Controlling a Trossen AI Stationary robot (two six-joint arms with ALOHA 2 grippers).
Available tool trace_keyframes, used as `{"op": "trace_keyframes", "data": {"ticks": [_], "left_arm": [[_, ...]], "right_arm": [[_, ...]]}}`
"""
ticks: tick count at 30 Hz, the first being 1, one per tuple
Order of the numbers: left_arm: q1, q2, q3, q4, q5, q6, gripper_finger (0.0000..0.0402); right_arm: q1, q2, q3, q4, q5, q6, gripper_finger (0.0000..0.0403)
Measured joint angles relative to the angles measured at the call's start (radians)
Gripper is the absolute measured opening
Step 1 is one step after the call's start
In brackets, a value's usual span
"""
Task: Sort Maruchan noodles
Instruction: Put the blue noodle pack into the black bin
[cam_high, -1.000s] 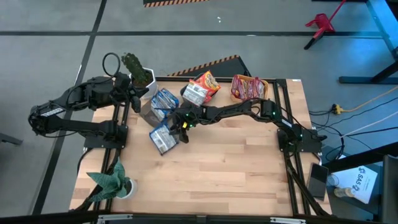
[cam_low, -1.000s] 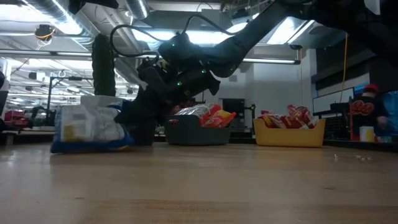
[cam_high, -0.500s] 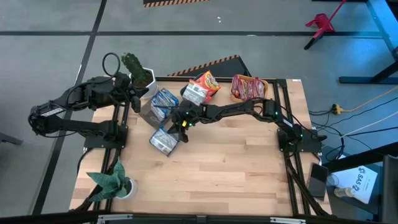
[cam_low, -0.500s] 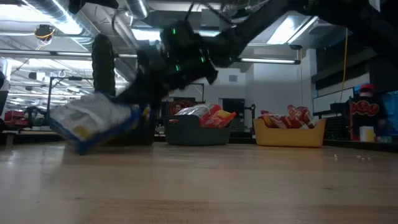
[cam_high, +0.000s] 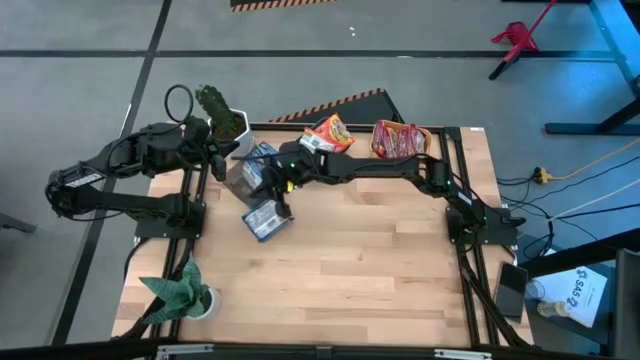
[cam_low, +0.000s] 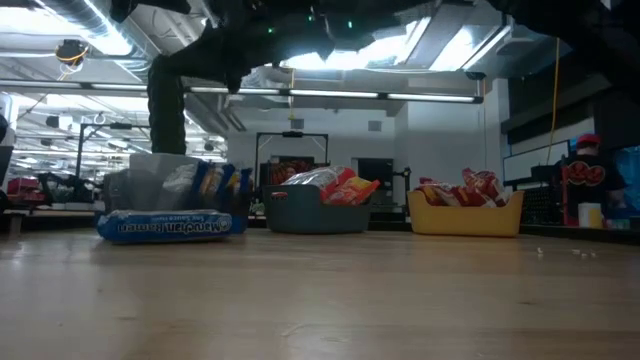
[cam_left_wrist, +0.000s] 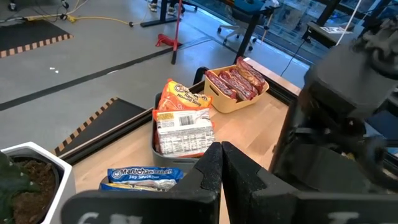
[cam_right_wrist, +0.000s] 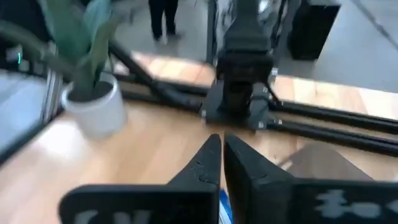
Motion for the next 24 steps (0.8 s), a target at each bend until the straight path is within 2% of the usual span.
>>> {"op": "trace_keyframes", "data": {"ticks": [4, 7, 9, 13, 15, 18, 20, 24], "left_arm": [[0.0, 0.0, 0.0, 0.0, 0.0, 0.0, 0.0], [0.0, 0.0, 0.0, 0.0, 0.0, 0.0, 0.0], [0.0, 0.0, 0.0, 0.0, 0.0, 0.003, 0.0], [0.0, 0.0, 0.0, -0.001, 0.0, 0.004, 0.0], [0.0, 0.0, 0.0, -0.001, 0.0, 0.004, 0.0], [0.0, 0.0, 0.0, -0.009, 0.0, 0.005, 0.0], [0.0, 0.0, 0.0, -0.012, 0.0, 0.005, 0.0], [0.0, 0.0, 0.0, -0.016, -0.005, 0.005, 0.0]], "right_arm": [[0.001, -0.002, 0.07, -0.308, 0.041, -0.136, 0.0044], [0.015, 0.0, 0.051, -0.535, 0.123, -0.192, 0.0101], [0.032, 0.0, 0.004, -0.59, 0.178, -0.232, 0.0145], [0.094, 0.003, -0.108, -0.558, 0.3, -0.366, 0.0213], [0.129, 0.002, -0.17, -0.466, 0.388, -0.458, 0.0232], [0.172, 0.003, -0.274, -0.317, 0.53, -0.541, 0.0243], [0.185, 0.003, -0.318, -0.239, 0.601, -0.541, 0.0245], [0.172, 0.003, -0.358, -0.192, 0.632, -0.484, 0.0245]]}}
